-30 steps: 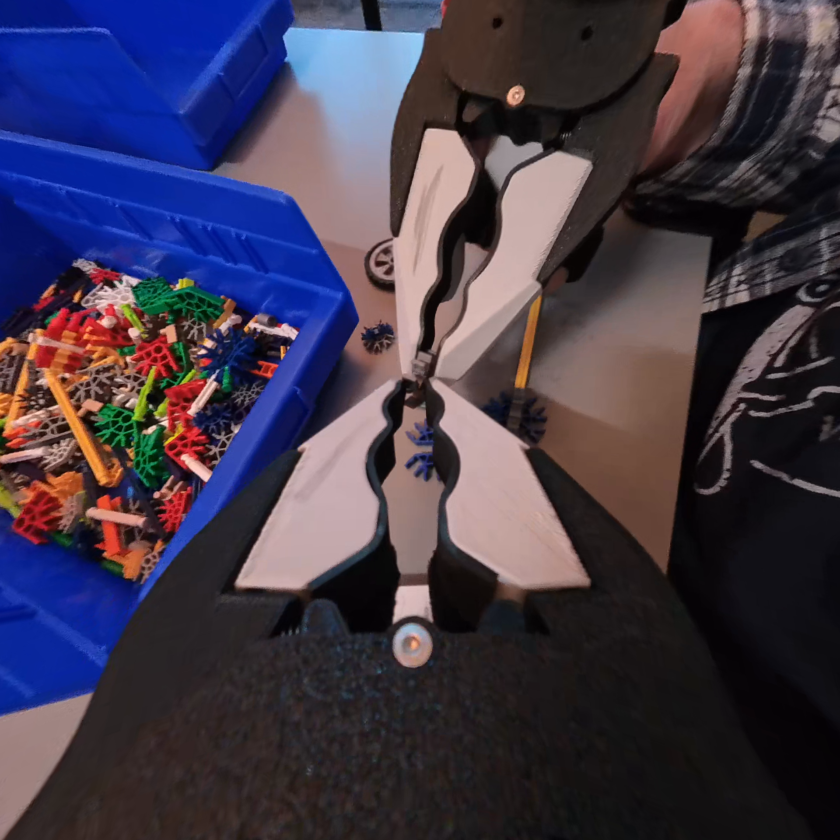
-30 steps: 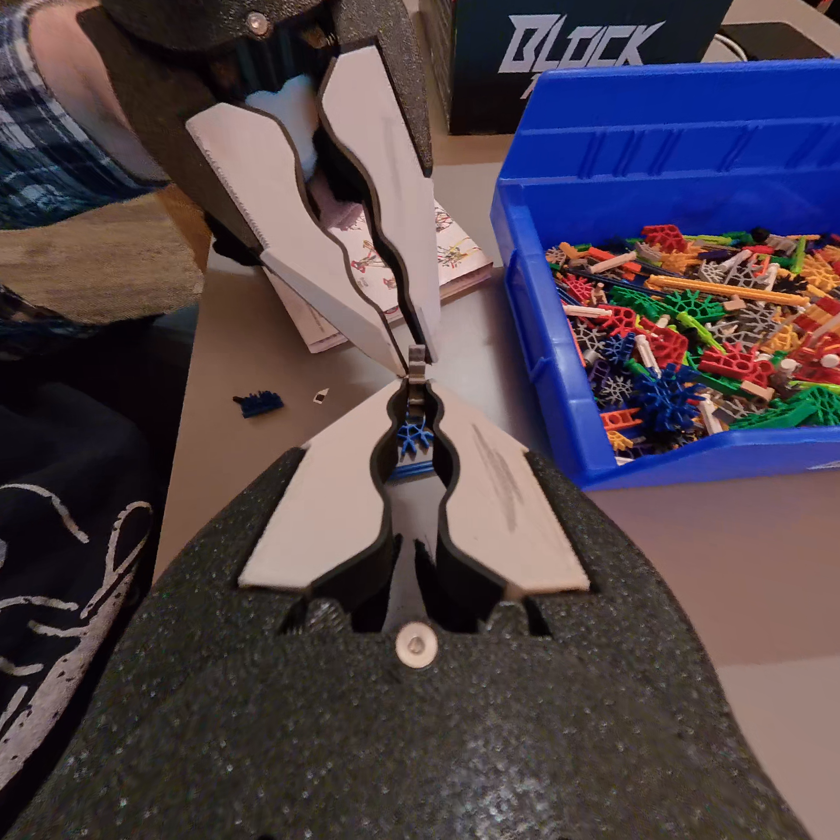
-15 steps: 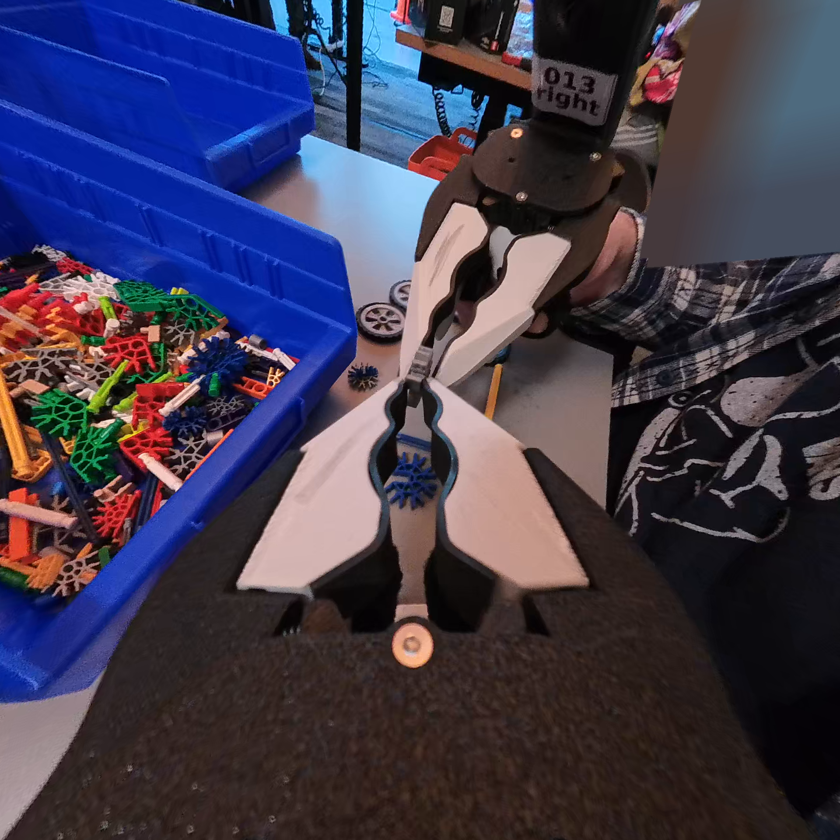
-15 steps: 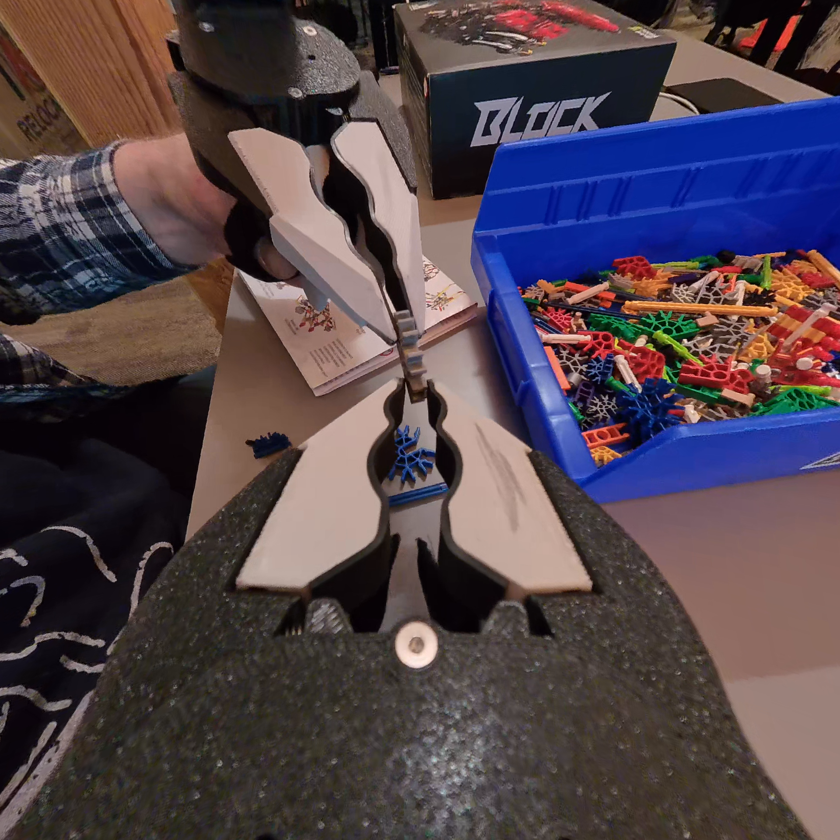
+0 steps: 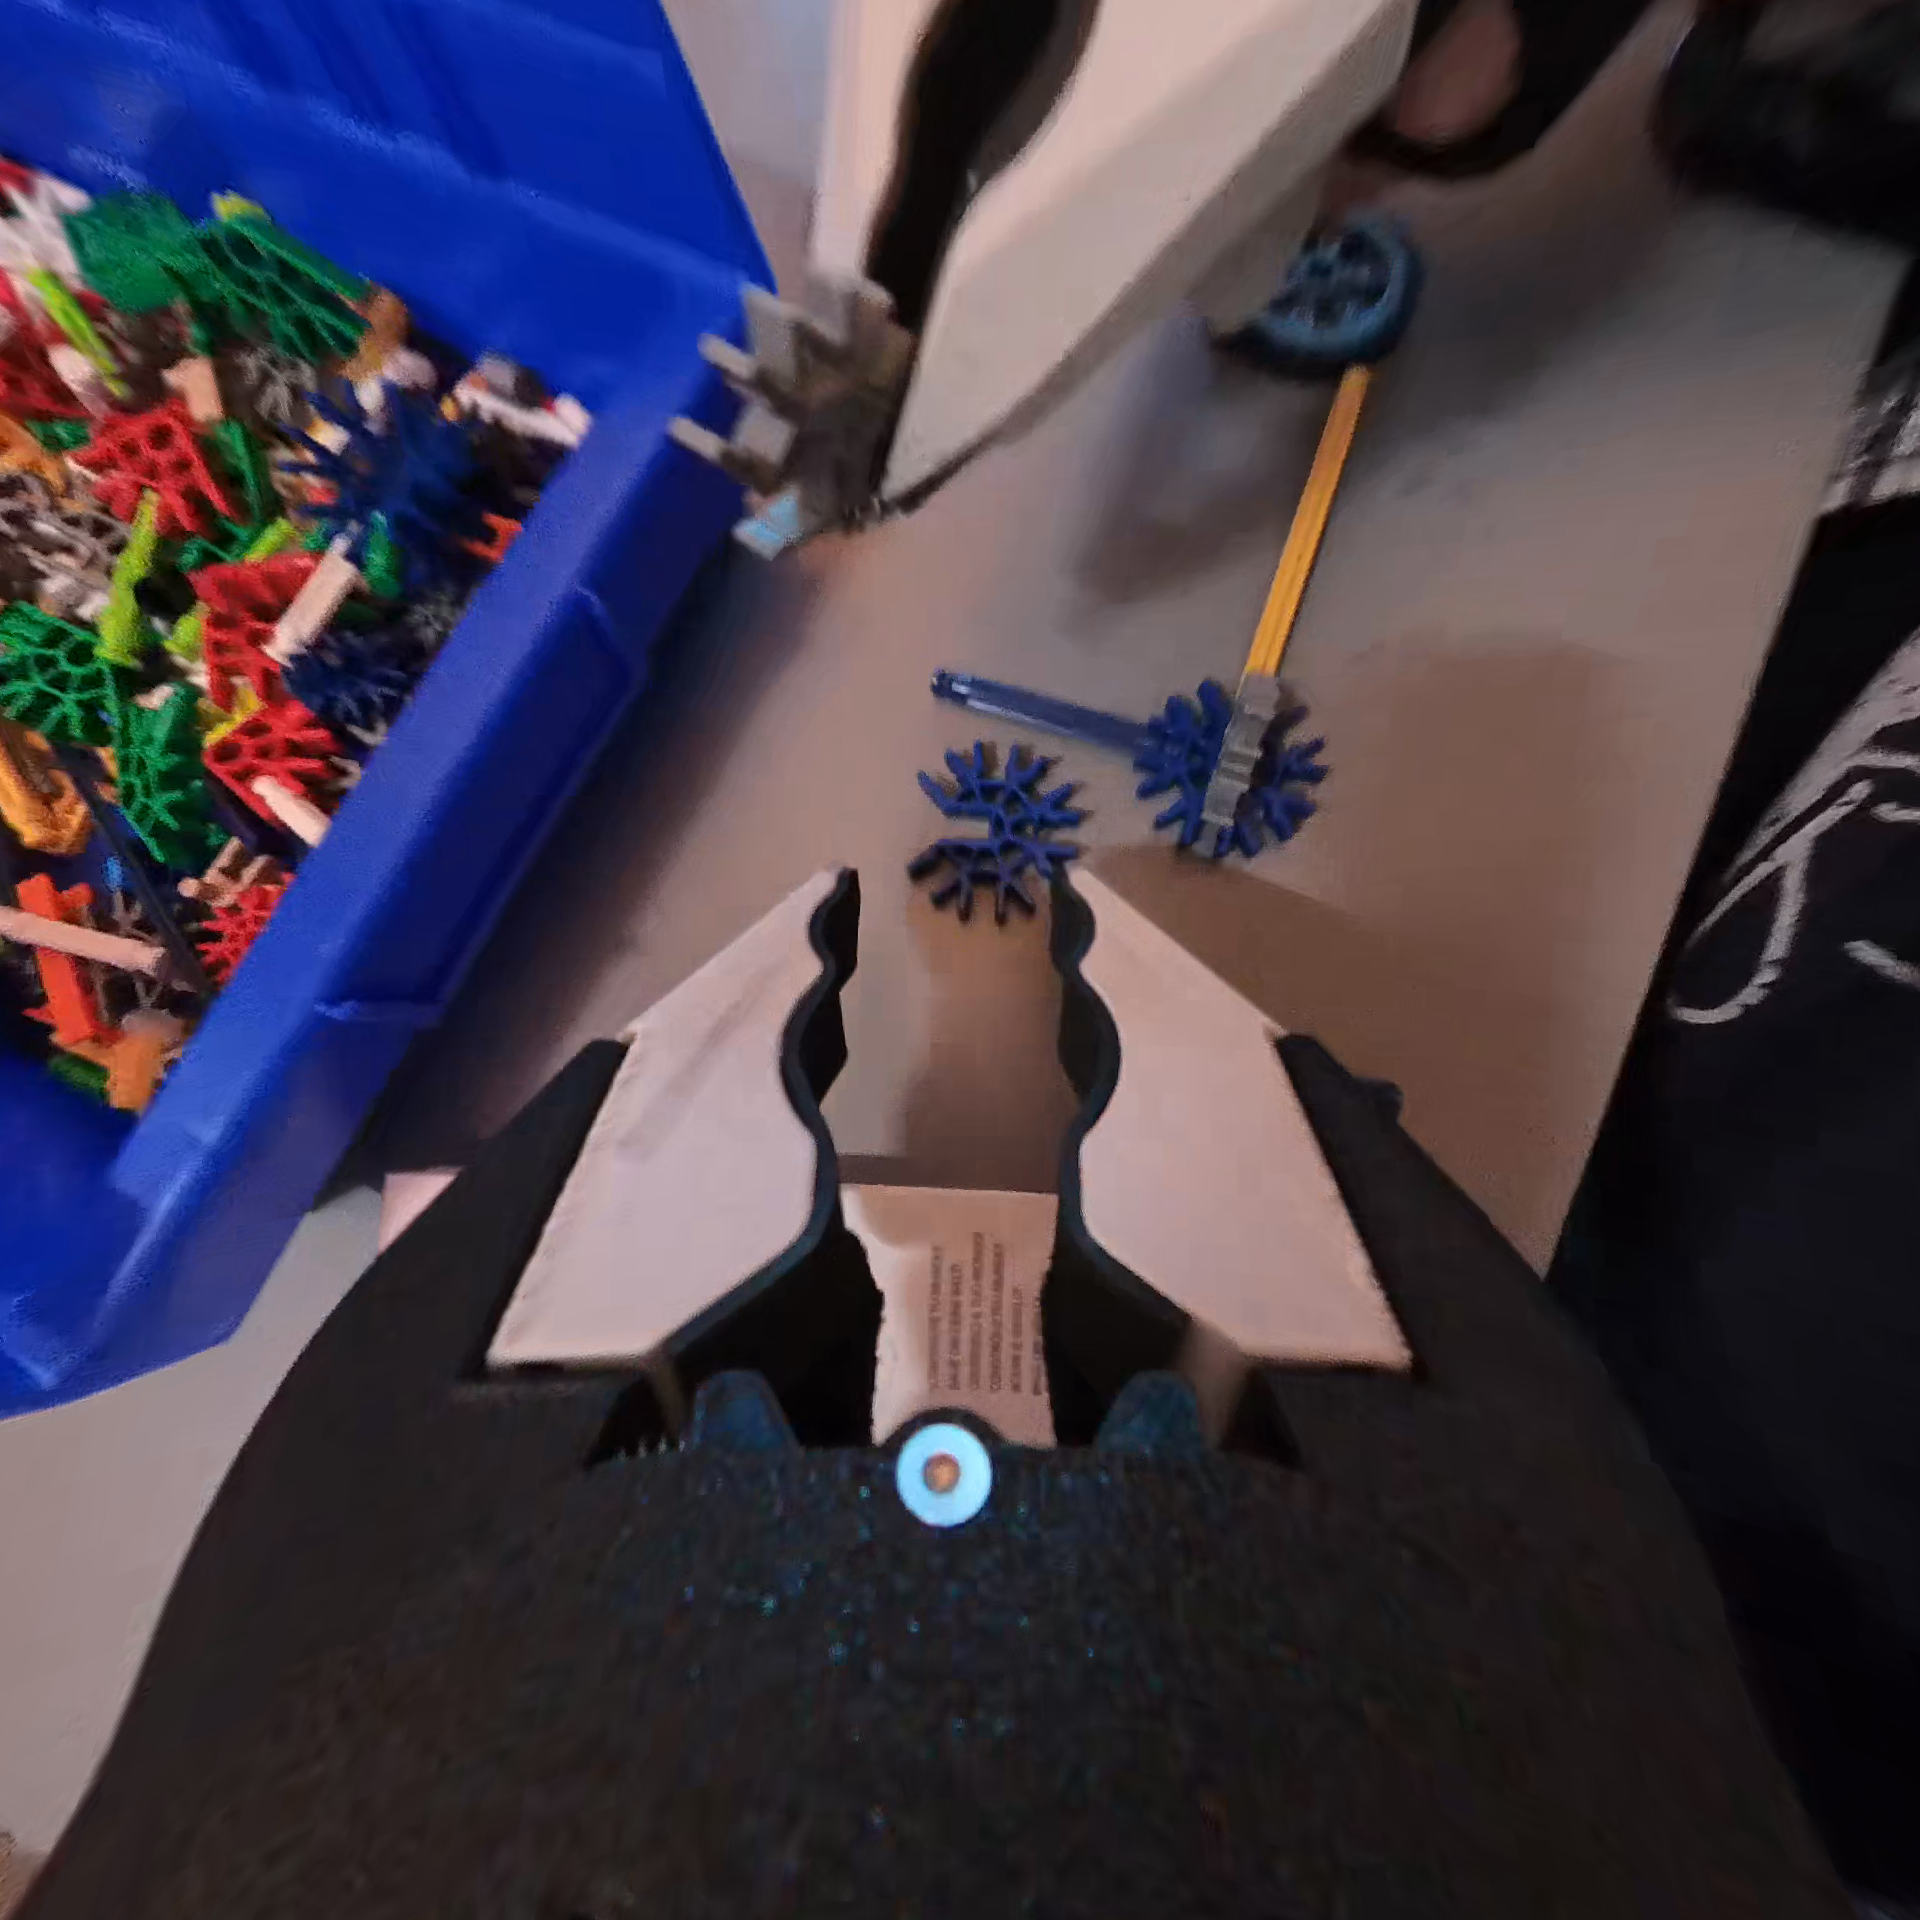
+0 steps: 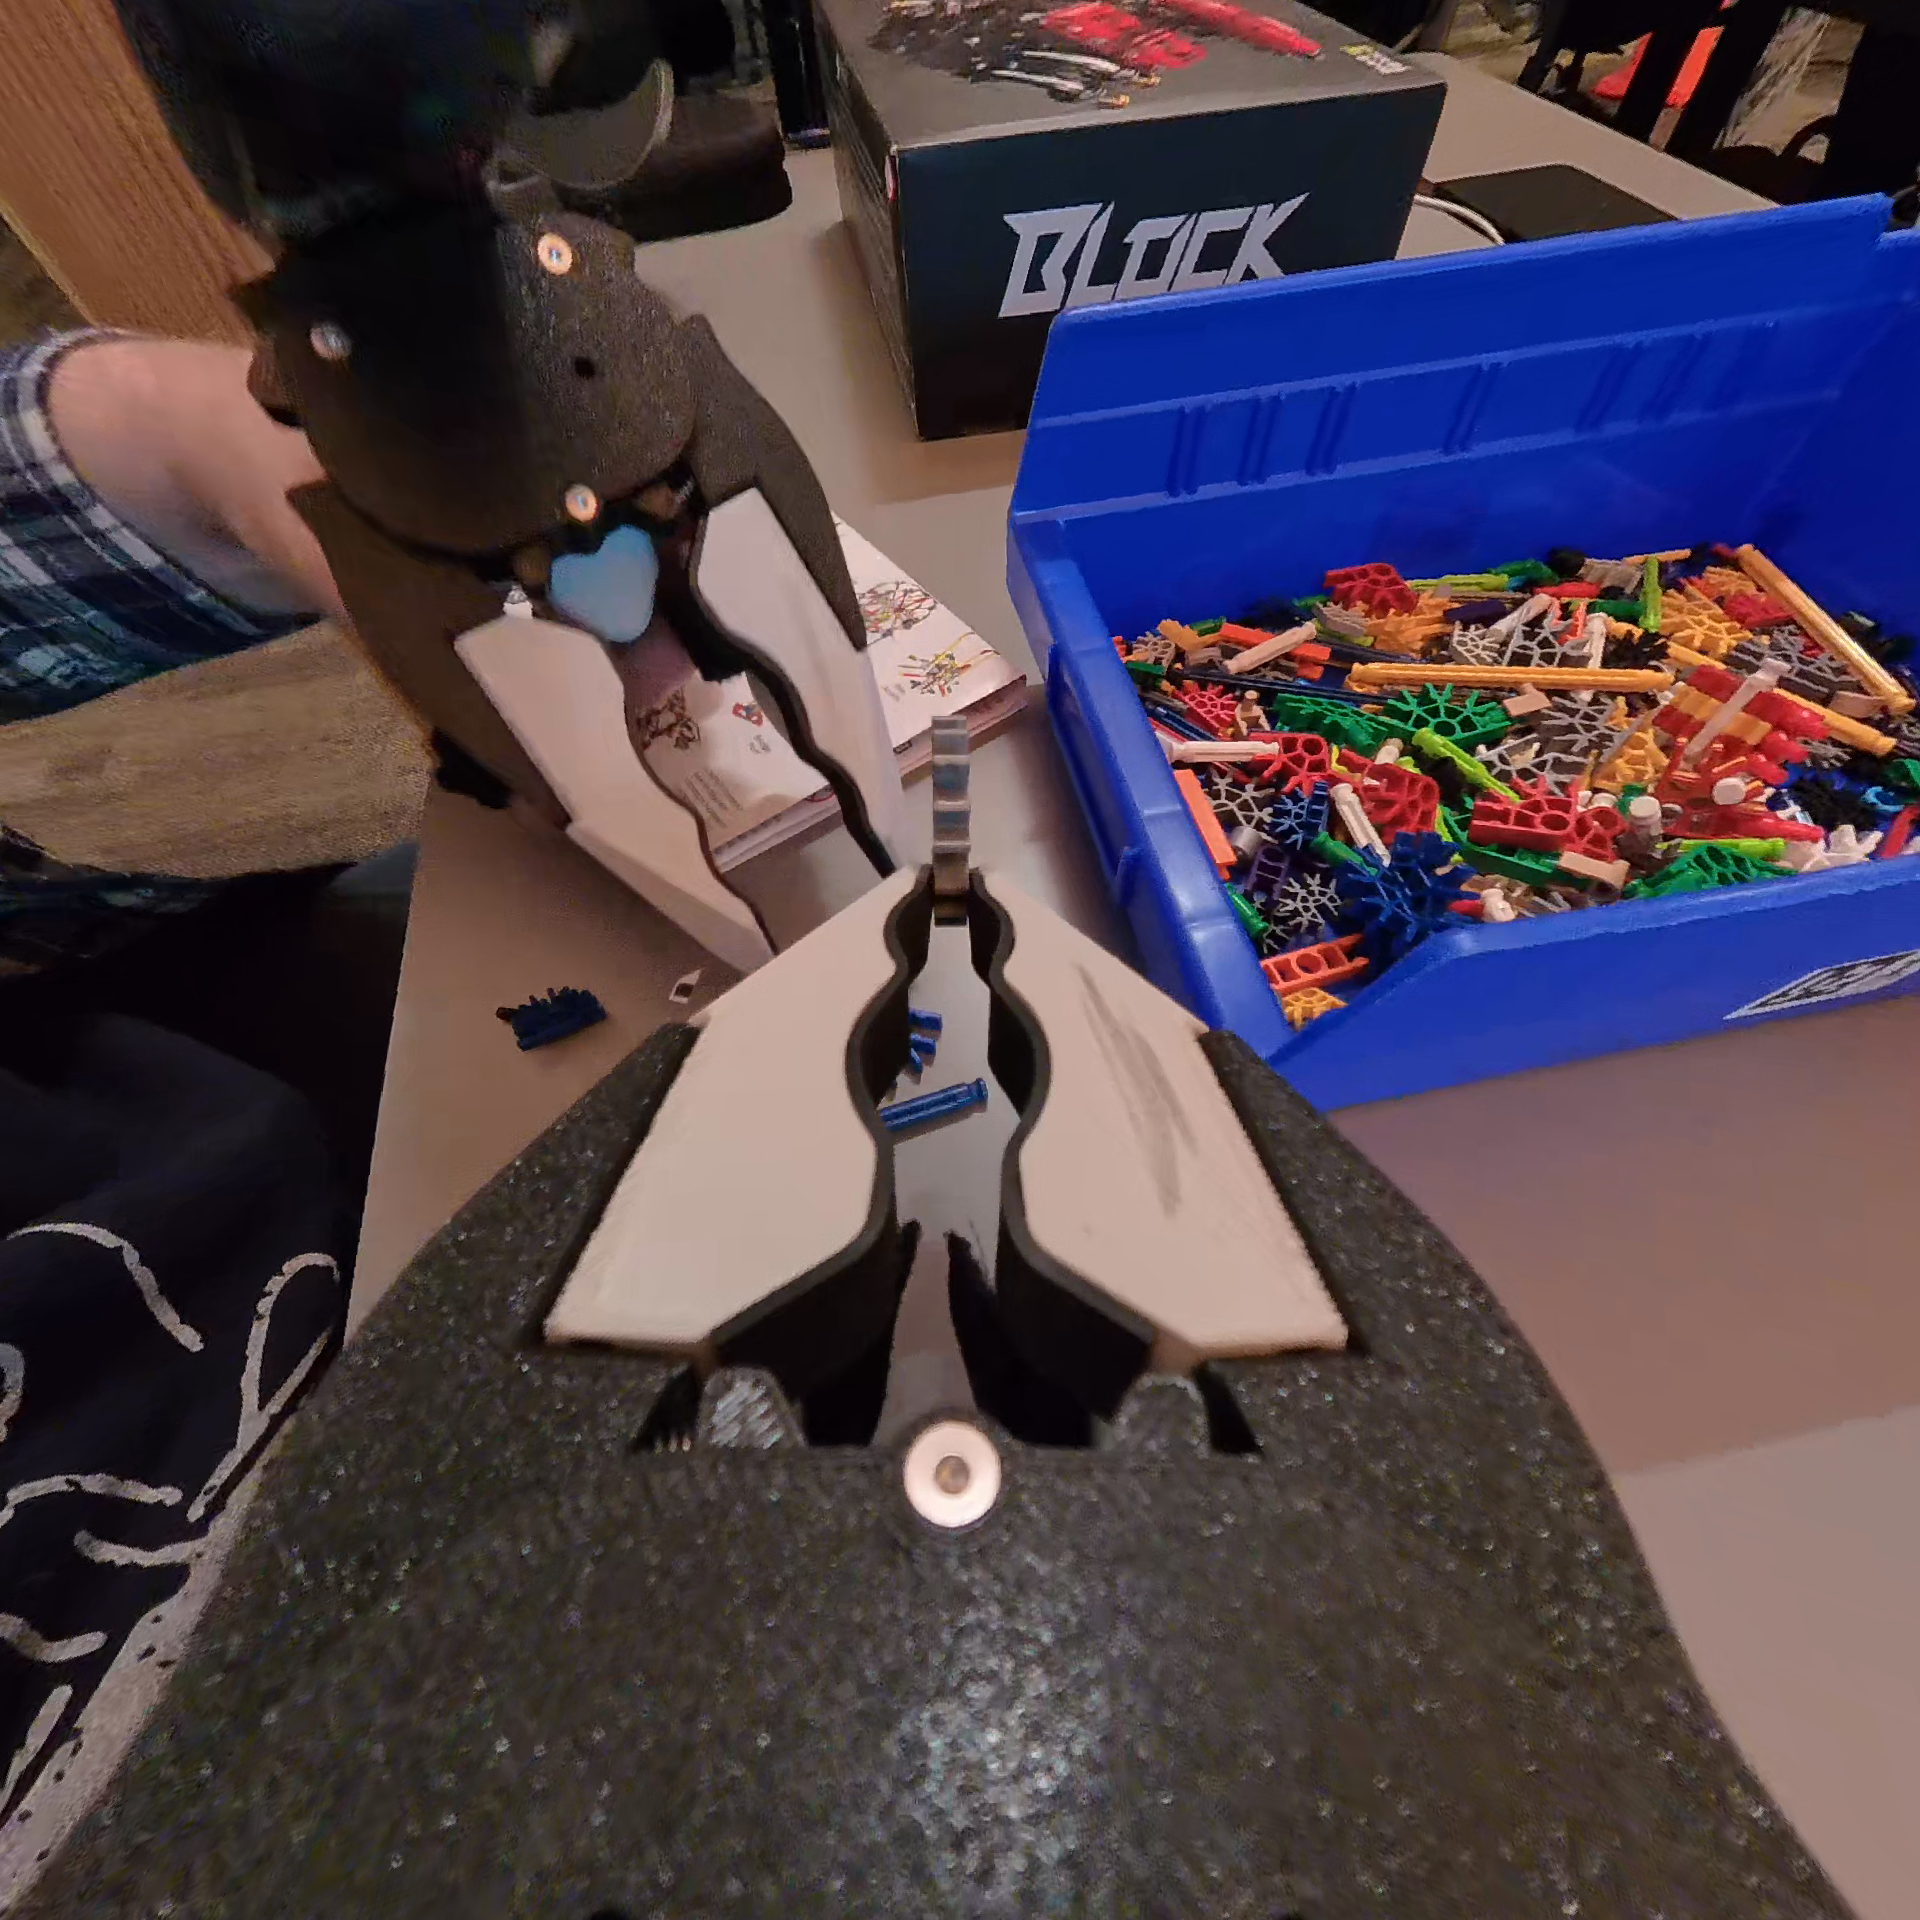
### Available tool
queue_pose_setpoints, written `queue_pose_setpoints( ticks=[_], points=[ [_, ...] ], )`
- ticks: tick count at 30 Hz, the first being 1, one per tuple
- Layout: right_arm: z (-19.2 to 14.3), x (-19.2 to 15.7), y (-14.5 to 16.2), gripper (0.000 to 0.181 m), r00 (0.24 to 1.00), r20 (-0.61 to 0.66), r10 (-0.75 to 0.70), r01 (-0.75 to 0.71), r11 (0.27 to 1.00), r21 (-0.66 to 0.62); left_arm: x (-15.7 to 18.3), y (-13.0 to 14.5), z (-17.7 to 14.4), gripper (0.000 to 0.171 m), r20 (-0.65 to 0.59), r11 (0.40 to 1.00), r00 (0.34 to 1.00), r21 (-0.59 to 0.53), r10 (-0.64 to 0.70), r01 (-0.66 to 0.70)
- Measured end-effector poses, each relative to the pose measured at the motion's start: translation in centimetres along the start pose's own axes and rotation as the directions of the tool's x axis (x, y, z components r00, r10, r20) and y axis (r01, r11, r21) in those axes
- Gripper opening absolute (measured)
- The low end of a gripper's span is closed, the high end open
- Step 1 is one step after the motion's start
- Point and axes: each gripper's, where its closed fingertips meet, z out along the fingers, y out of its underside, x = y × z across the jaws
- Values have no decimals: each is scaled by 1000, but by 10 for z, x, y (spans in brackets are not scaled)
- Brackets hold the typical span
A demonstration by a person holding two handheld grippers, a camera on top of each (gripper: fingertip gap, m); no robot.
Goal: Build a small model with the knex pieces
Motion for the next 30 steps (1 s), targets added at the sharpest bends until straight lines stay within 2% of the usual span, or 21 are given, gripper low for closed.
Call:
queue_pose_setpoints(
  ticks=[4,9,12,14,16,21,23,27,29,30],
  points=[
    [0,0,0,5,1000,-3,-1,1,1000,0,6,5,13,38,12,999,1000,-51,-1,2],
    [-1,2,0,5,1000,-7,0,0,1000,1,6,3,19,32,-3,996,999,-70,47,-47],
    [-1,2,0,5,1000,-8,-2,2,1000,1,-7,8,14,32,29,984,992,-134,119,-114],
    [-1,2,-1,5,1000,-9,-3,3,1000,1,-25,15,7,32,95,965,979,-207,181,-158],
    [-1,2,0,5,1000,-11,-5,5,1000,0,-38,19,0,42,138,953,968,-252,208,-169],
    [-1,2,-1,5,1000,-14,-6,6,1000,2,-35,15,0,45,129,982,992,-186,6,18],
    [0,2,-1,6,1000,-13,-8,8,1000,1,-32,17,4,42,123,981,992,-187,-26,49],
    [0,1,0,5,1000,-12,-12,12,1000,-3,-25,12,12,35,113,986,993,-166,18,1],
    [0,2,0,5,1000,-15,-11,11,1000,-1,-22,10,14,19,104,983,991,-169,87,-69],
    [0,2,-1,5,1000,-16,-10,10,1000,0,-19,9,15,18,94,978,985,-164,143,-126]
  ],
)
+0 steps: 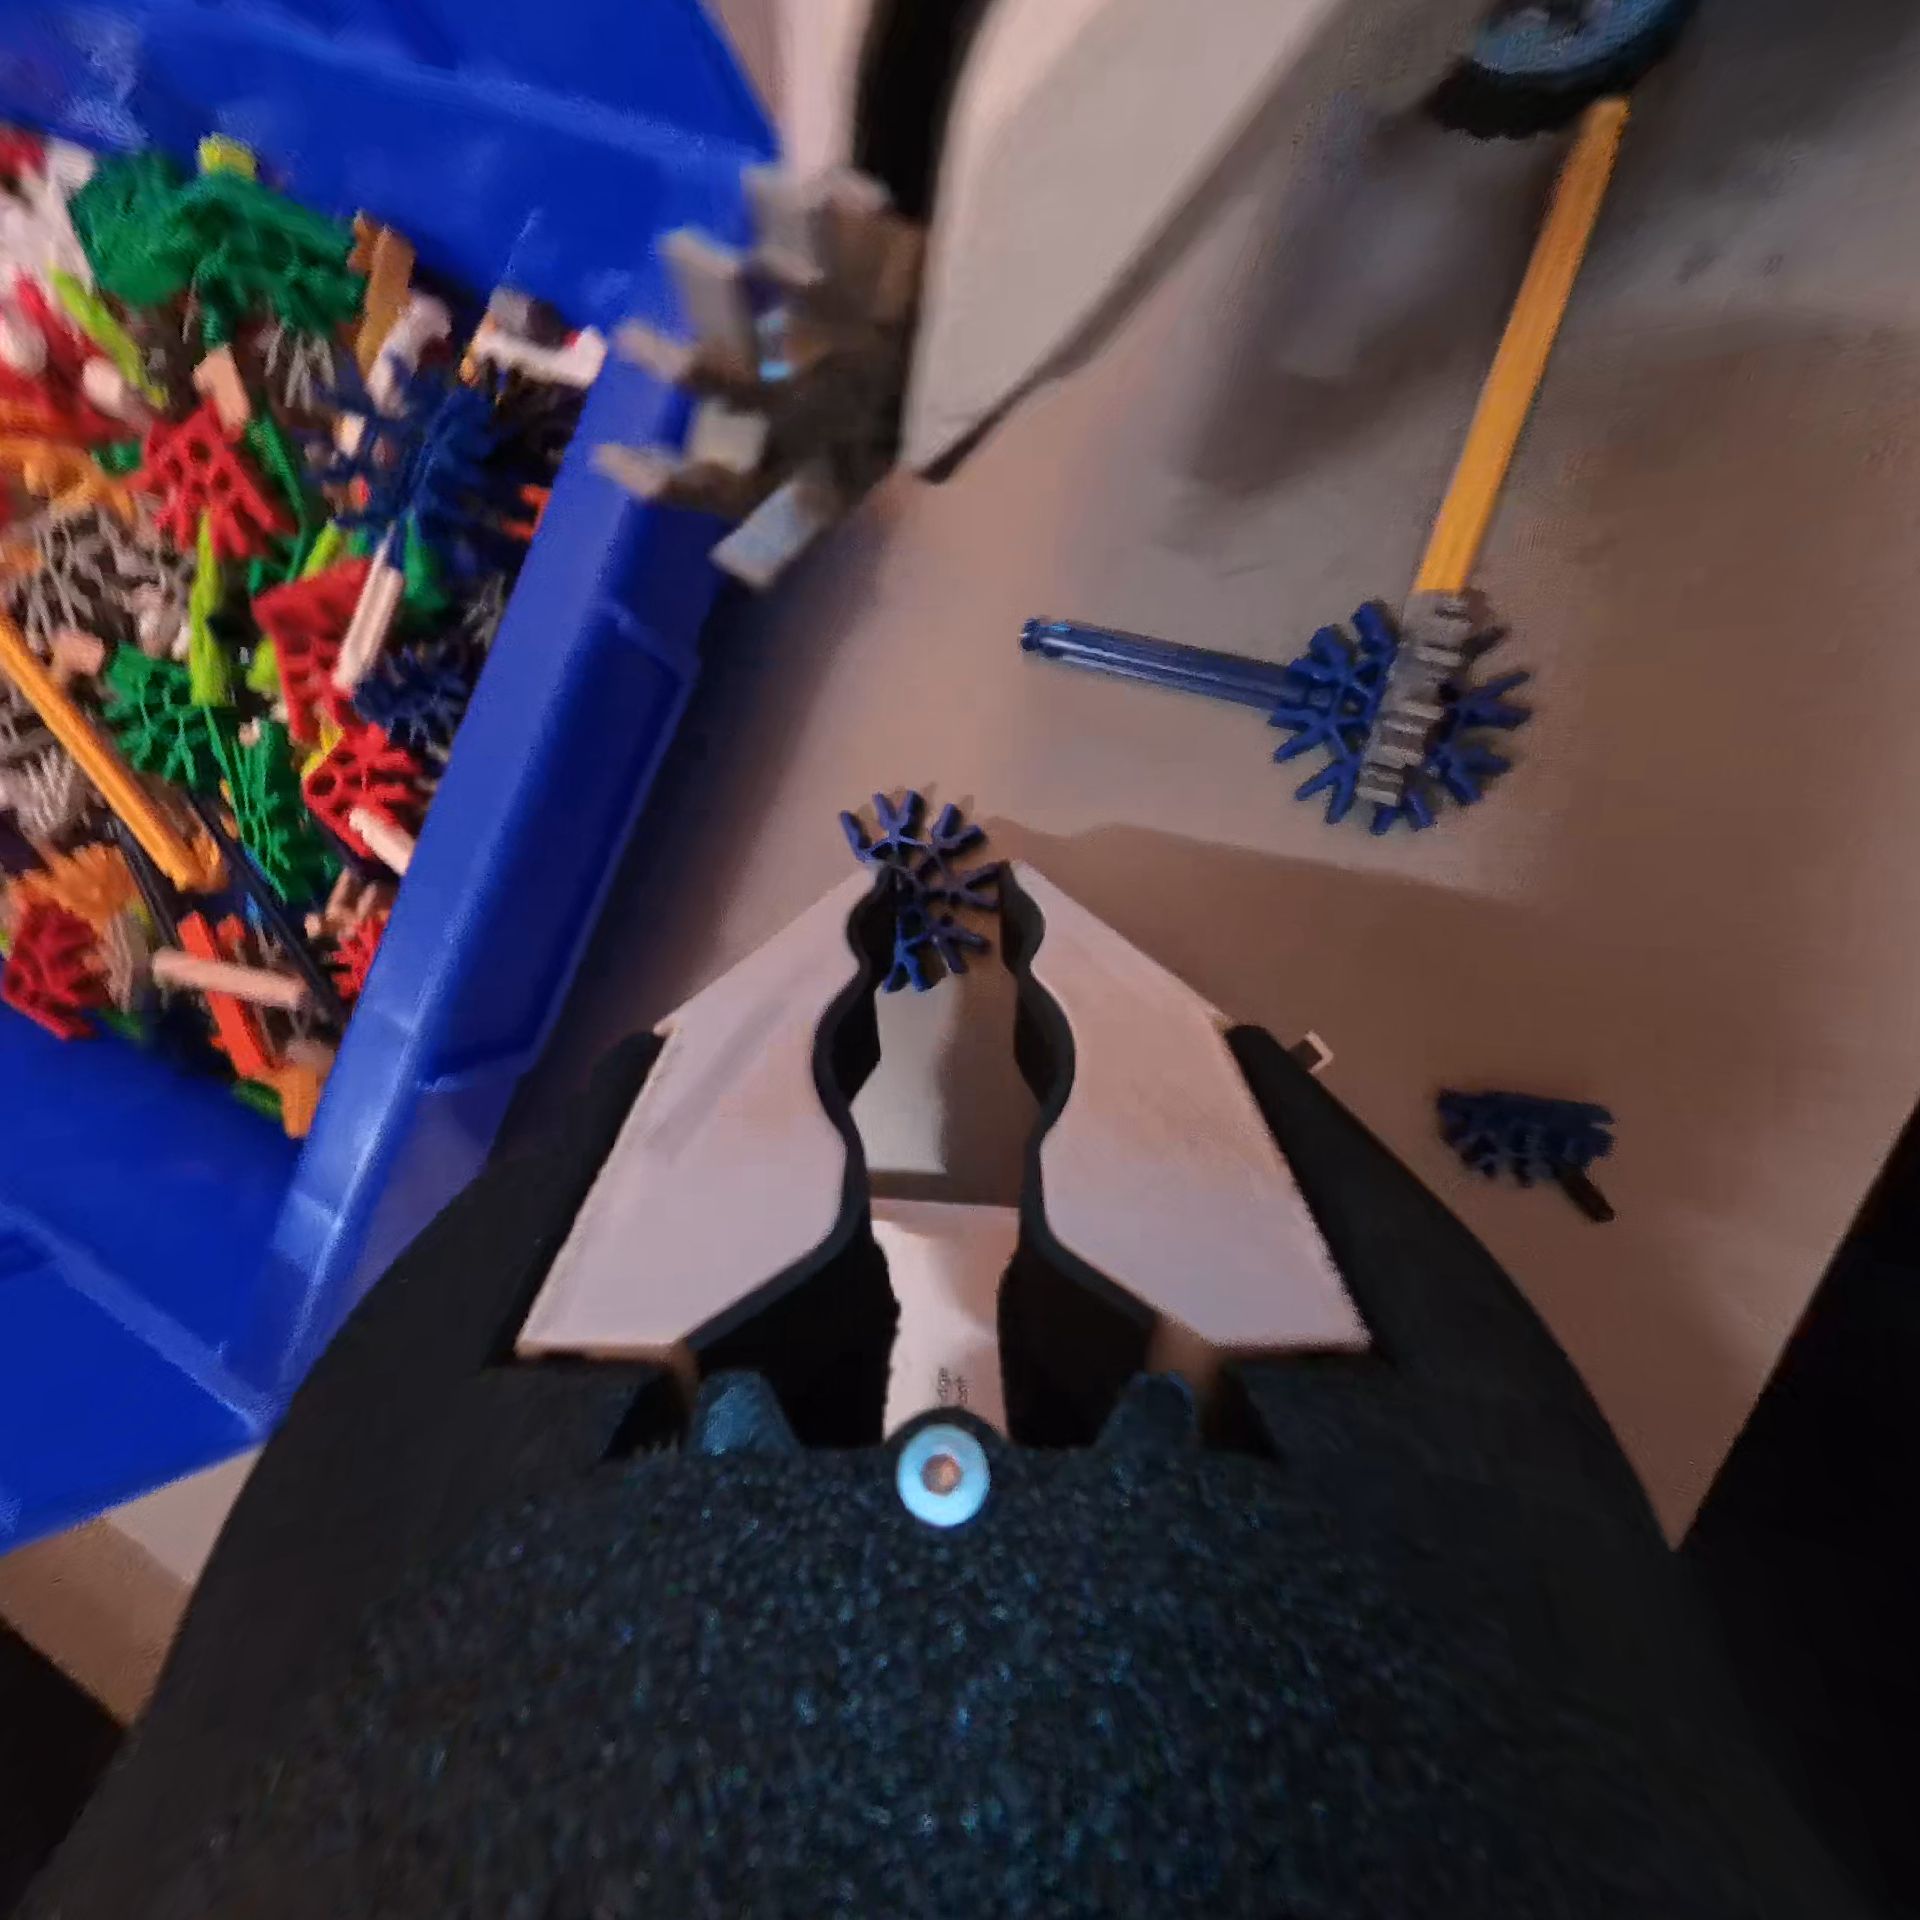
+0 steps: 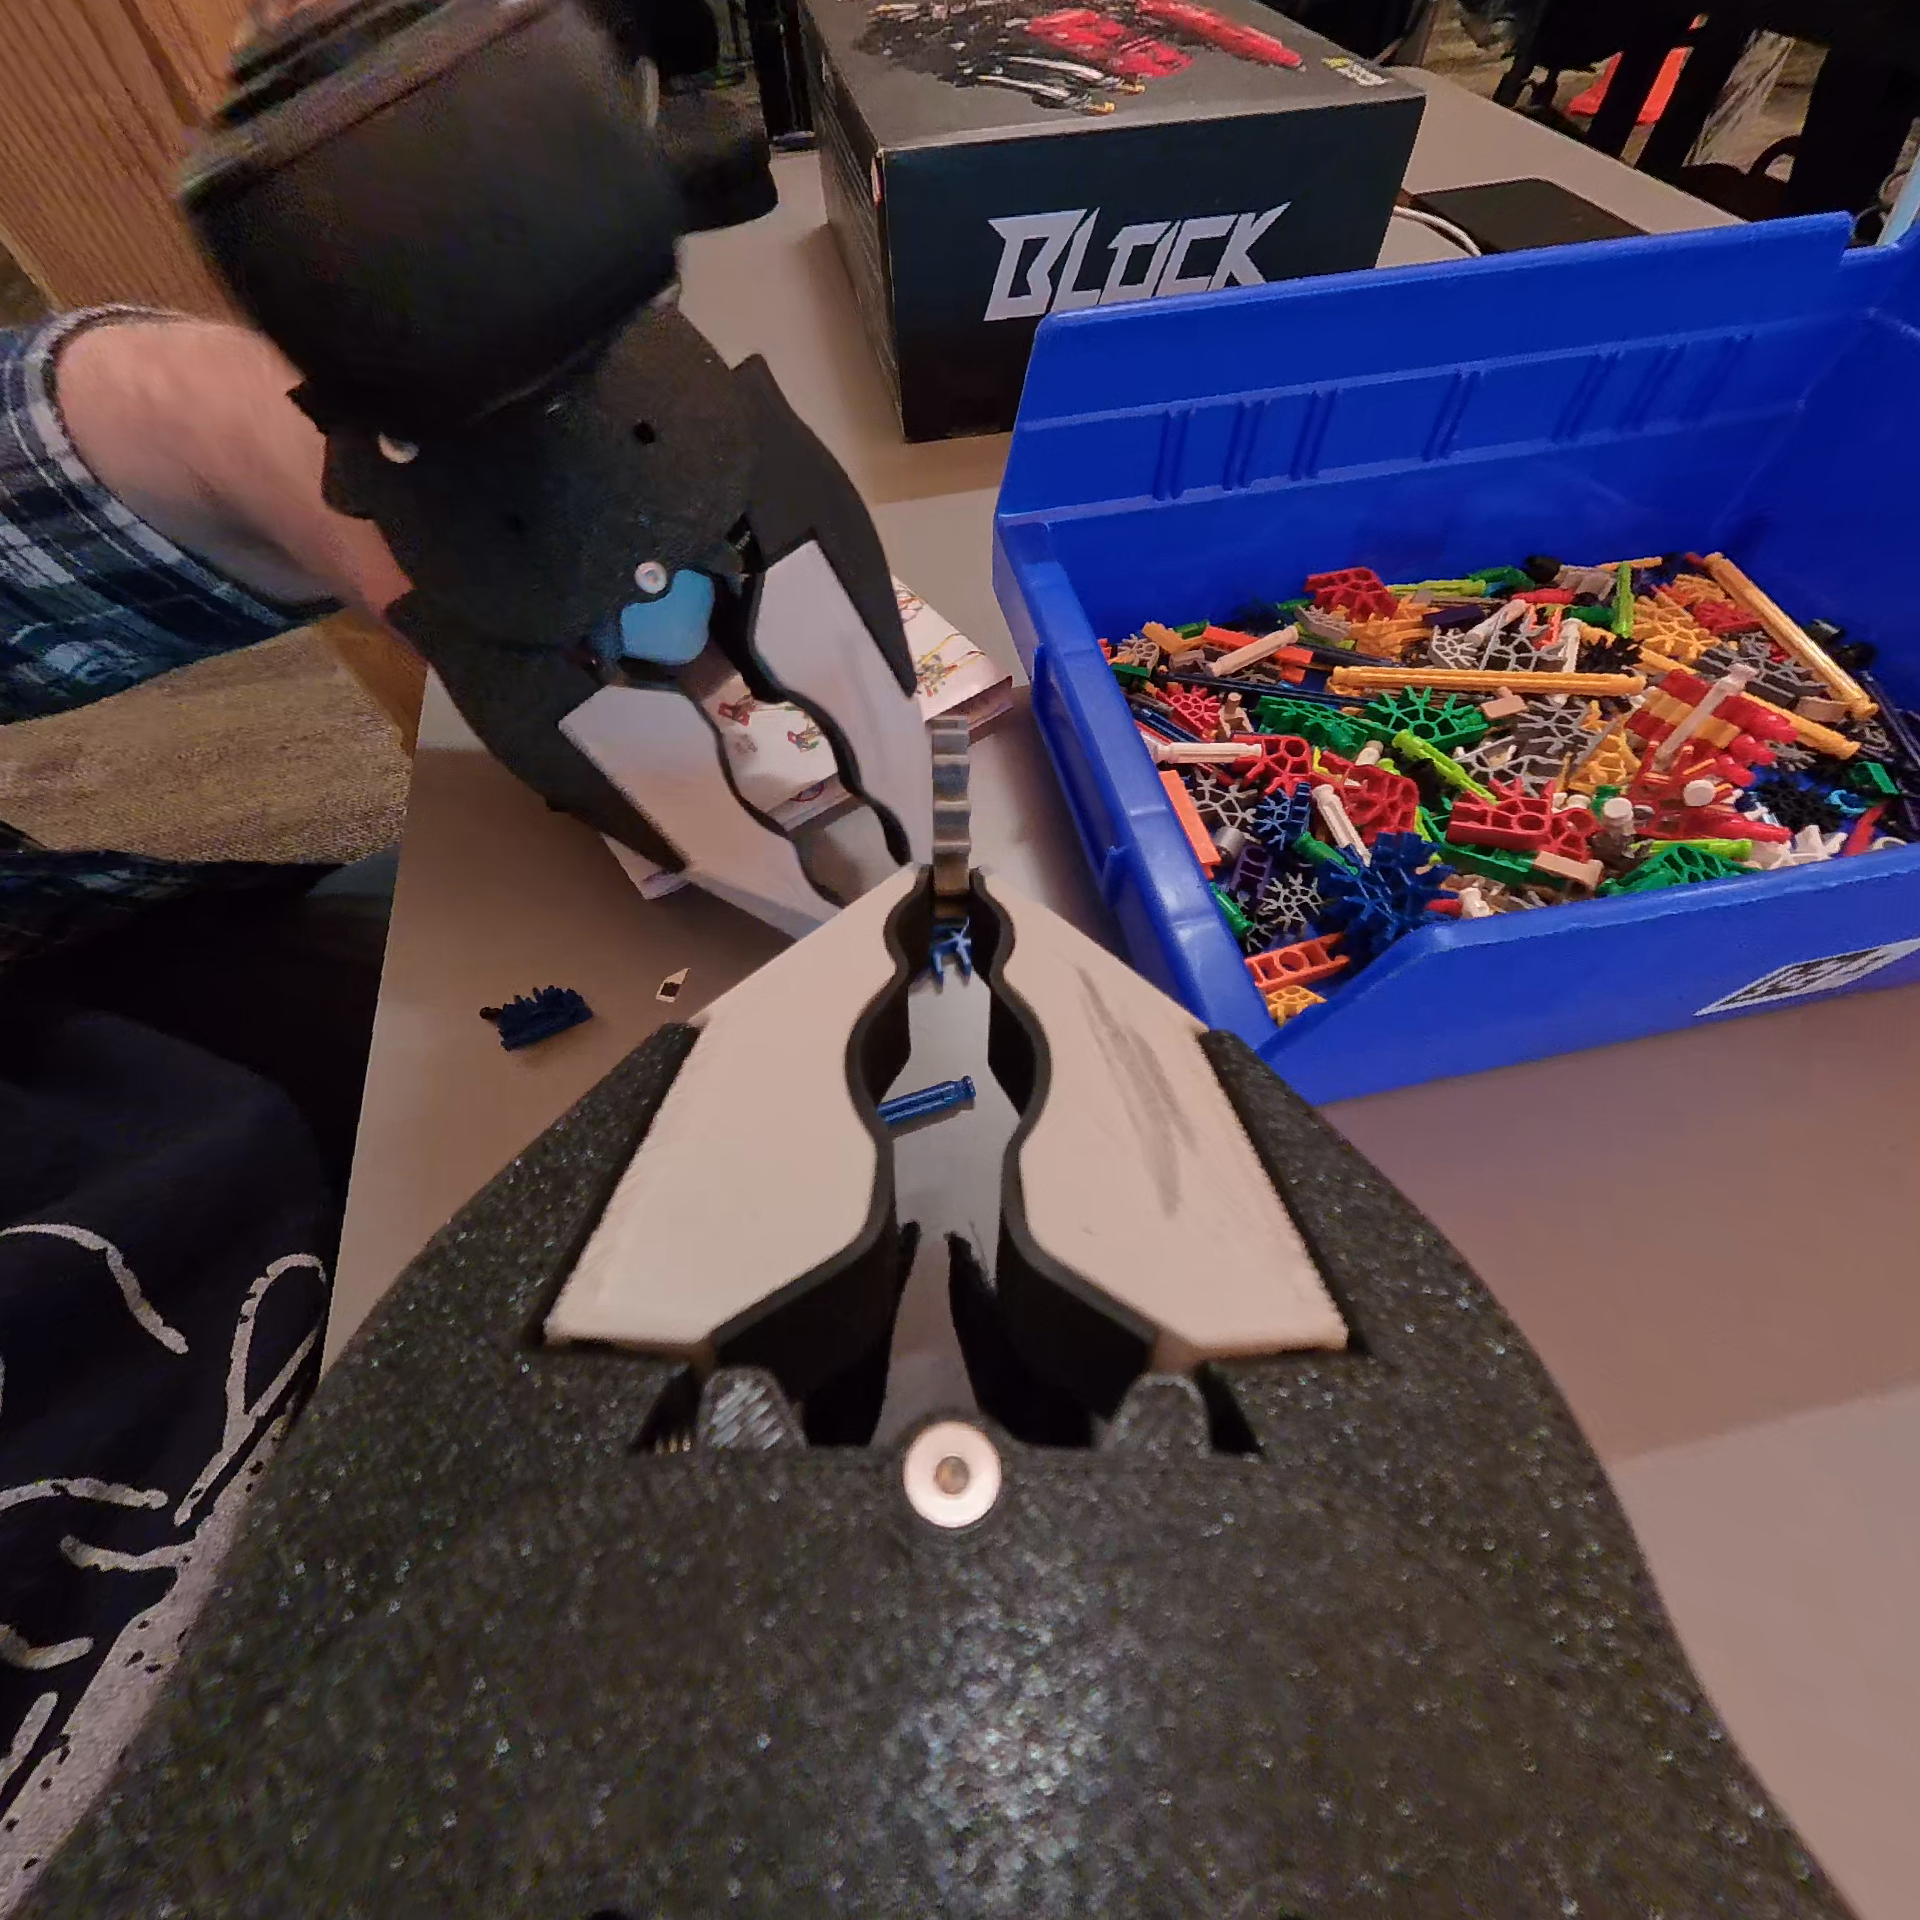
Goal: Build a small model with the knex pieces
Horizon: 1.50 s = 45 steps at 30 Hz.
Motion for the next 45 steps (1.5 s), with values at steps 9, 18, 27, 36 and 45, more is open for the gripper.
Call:
queue_pose_setpoints(
  ticks=[9,18,27,36,45],
  points=[
    [0,-2,-1,5,1000,0,-7,7,1000,4,-11,17,-15,42,23,994,995,-54,102,-100],
    [1,-3,-1,6,1000,3,-10,10,1000,2,-8,16,-14,44,25,966,966,-32,-257,258],
    [-1,-5,-4,5,1000,1,-17,17,1000,11,-8,11,-6,27,101,965,962,-33,-255,259],
    [-2,-9,-6,5,1000,5,-29,29,999,22,17,2,-13,35,15,975,976,-44,218,-217],
    [-1,-11,-7,6,999,11,-35,35,999,23,7,11,-17,49,-1,993,993,-30,-118,117]
  ],
)
